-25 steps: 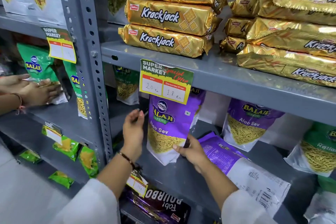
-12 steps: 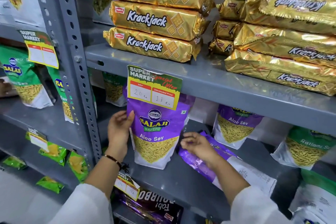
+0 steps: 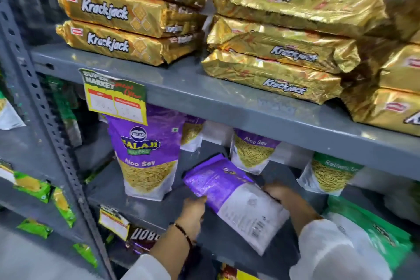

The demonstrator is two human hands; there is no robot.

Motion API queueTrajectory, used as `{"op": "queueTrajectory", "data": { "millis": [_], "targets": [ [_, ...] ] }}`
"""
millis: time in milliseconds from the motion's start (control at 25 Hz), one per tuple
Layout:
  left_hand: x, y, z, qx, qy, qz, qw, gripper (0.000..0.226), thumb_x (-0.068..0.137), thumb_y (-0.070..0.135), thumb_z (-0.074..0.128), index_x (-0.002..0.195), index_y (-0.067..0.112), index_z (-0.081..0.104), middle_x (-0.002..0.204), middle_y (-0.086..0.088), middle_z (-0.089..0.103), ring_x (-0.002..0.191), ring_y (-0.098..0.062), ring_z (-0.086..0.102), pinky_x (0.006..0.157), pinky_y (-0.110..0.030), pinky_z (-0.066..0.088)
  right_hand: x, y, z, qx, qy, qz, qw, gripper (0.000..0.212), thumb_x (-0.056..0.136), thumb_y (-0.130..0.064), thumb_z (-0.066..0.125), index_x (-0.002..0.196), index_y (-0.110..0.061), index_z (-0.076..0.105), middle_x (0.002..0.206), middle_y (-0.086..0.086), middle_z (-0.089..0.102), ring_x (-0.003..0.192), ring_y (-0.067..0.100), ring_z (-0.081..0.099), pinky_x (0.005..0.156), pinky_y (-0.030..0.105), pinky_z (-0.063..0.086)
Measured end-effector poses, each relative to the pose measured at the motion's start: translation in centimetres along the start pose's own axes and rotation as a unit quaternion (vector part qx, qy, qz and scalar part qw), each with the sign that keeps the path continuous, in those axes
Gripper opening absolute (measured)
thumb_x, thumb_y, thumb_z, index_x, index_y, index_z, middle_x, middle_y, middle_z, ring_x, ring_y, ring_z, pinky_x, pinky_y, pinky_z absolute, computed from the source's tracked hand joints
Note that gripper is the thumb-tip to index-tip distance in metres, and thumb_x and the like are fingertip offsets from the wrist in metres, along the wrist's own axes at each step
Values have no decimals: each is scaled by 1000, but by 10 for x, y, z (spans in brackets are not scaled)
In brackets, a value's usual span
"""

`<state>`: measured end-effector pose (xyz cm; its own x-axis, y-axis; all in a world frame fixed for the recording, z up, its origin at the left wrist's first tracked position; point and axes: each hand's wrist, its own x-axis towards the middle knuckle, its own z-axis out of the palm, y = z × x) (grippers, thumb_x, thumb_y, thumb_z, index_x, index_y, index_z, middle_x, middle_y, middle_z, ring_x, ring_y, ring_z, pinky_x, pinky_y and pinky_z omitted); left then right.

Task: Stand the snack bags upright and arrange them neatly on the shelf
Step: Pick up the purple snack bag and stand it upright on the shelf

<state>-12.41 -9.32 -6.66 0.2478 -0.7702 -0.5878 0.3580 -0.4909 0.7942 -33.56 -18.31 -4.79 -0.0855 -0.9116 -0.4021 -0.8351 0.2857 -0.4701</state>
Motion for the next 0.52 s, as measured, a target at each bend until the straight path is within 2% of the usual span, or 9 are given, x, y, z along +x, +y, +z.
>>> {"op": "queueTrajectory", "data": {
  "millis": [80, 120, 160, 240, 320, 400, 440, 520],
  "targets": [
    [10, 1, 11, -38, 3, 3, 999, 32, 89, 14, 53, 59, 15, 41, 45, 0, 42, 39, -12, 37, 43, -19, 25, -1, 4, -4, 32, -22, 14, 999, 12, 89, -17, 49, 85, -12, 59, 101, 16, 61, 87, 22, 57, 90, 38, 45],
    [16, 2, 11, -59, 8, 9, 998, 36, 88, 11, 55, 55, 15, 38, 33, 4, 38, 28, -9, 33, 36, -14, 23, -3, 4, -6, 43, -34, 15, 998, 18, 89, -16, 49, 72, -16, 55, 89, 10, 60, 77, 17, 55, 83, 35, 47],
    [17, 5, 12, -83, 17, 17, 996, 40, 87, 8, 56, 53, 15, 35, 26, 6, 34, 21, -6, 27, 32, -9, 20, -5, 6, -7, 48, -38, 16, 998, 25, 88, -14, 48, 63, -19, 49, 83, 7, 56, 73, 16, 52, 76, 33, 45],
    [11, 11, 12, -118, 5, 28, 993, 40, 86, 0, 54, 55, 17, 35, 31, 5, 42, 17, -4, 26, 29, -8, 19, -15, 11, -11, 88, -12, 8, 996, 25, 86, -12, 49, 61, -16, 50, 83, 11, 57, 79, 20, 53, 70, 32, 41],
    [-6, 23, 13, -116, -39, 78, 989, 35, 85, -5, 52, 59, 17, 43, 40, 5, 57, 22, -1, 40, 29, -9, 30, -26, 21, -12, 205, 41, 13, 978, 23, 83, -9, 52, 63, -16, 60, 79, 12, 61, 73, 21, 54, 65, 31, 43],
    [-21, 41, 14, -96, -83, 153, 980, 29, 85, -4, 54, 65, 17, 52, 42, 10, 64, 35, 3, 55, 38, -10, 43, -41, 34, -11, 347, 75, 24, 935, 36, 78, 5, 50, 50, -15, 63, 63, 8, 59, 57, 20, 49, 55, 26, 40],
    [-23, 50, 14, -83, -102, 189, 973, 24, 85, -2, 54, 69, 15, 56, 49, 10, 68, 44, 2, 60, 43, -11, 47, -50, 37, -9, 397, 84, 13, 914, 41, 76, 11, 48, 46, -13, 61, 55, 4, 58, 51, 17, 49, 51, 23, 40],
    [-26, 69, 16, -38, -130, 239, 962, 12, 85, 4, 57, 79, 13, 62, 72, 1, 73, 64, -8, 66, 52, -16, 53, -68, 38, -3, 429, 92, -19, 898, 45, 76, 19, 42, 49, -14, 55, 42, -6, 57, 43, 7, 52, 46, 20, 44]
  ]
}}
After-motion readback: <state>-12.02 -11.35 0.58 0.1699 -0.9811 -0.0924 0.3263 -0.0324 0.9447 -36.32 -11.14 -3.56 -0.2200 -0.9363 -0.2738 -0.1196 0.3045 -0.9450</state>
